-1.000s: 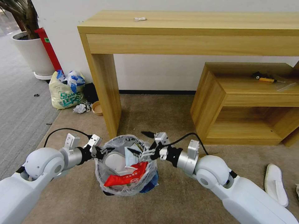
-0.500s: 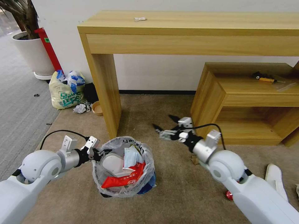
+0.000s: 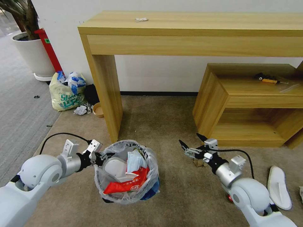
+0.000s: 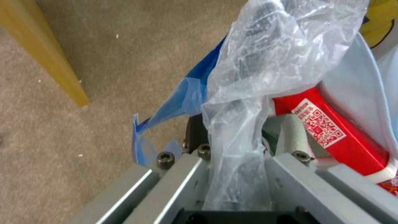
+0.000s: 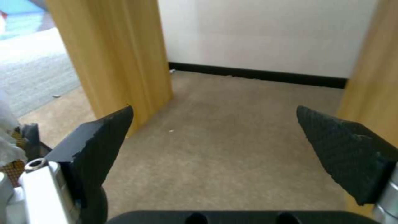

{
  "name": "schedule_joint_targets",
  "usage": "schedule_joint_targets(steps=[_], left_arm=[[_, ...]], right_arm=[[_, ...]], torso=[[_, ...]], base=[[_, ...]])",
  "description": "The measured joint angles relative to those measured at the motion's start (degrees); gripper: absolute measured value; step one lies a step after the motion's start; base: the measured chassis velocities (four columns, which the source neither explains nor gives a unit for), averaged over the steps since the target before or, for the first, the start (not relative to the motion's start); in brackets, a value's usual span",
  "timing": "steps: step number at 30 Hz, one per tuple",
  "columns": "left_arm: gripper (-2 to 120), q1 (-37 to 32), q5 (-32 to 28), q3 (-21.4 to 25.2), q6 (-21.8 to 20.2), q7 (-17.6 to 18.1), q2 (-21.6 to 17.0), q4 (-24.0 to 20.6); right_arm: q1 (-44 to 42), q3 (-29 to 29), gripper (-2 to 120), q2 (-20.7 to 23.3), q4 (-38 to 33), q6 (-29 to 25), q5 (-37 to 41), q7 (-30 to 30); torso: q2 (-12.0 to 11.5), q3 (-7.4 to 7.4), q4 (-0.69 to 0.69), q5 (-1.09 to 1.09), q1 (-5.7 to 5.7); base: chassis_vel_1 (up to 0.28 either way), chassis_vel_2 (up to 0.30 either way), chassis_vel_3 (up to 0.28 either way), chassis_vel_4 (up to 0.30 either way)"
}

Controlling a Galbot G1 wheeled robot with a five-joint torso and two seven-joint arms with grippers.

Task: Pick up the trash bin and place the garbage on the floor into it.

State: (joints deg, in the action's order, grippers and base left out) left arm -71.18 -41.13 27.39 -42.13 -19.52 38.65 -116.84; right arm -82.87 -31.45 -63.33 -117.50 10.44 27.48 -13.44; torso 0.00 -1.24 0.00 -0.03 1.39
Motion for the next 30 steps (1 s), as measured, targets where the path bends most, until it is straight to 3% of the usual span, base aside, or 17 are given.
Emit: schedule_joint_targets(steps=[14, 15, 22, 30], left_arm=[[0, -0.8, 0.5, -0.1, 0.0, -0.3, 0.8, -0.7], [0, -1.1, 0.7, 0.1, 0.0, -0.5, 0.8, -0.8], [0, -2.2, 1.6, 0.4, 0.0, -0.8, 1.5, -1.2], [0, -2.5, 2.2, 0.4, 0.0, -1.0, 2.3, -1.3]], right_arm=[[-2.1, -2.8, 100, -1.5, 1.9, -1.2, -0.9, -1.1], [-2.4, -2.9, 100, -1.8, 2.6, -1.4, -1.2, -1.1], [-4.4, -4.5, 100, -3.3, 6.8, -2.7, -4.1, 0.1], [-10.2, -6.1, 100, -5.2, 10.6, -2.7, -3.6, 0.9]], torso=[[0.0, -0.01, -0.01, -0.03, 0.0], [0.0, -0.01, -0.02, 0.06, 0.0], [0.0, -0.01, -0.01, 0.04, 0.0], [0.0, 0.0, 0.0, -0.02, 0.0]], base=[[-0.204, -0.206, 0.207, 0.201], [-0.274, -0.243, 0.261, 0.259], [-0.232, -0.23, 0.232, 0.23], [-0.049, -0.056, 0.042, 0.048]])
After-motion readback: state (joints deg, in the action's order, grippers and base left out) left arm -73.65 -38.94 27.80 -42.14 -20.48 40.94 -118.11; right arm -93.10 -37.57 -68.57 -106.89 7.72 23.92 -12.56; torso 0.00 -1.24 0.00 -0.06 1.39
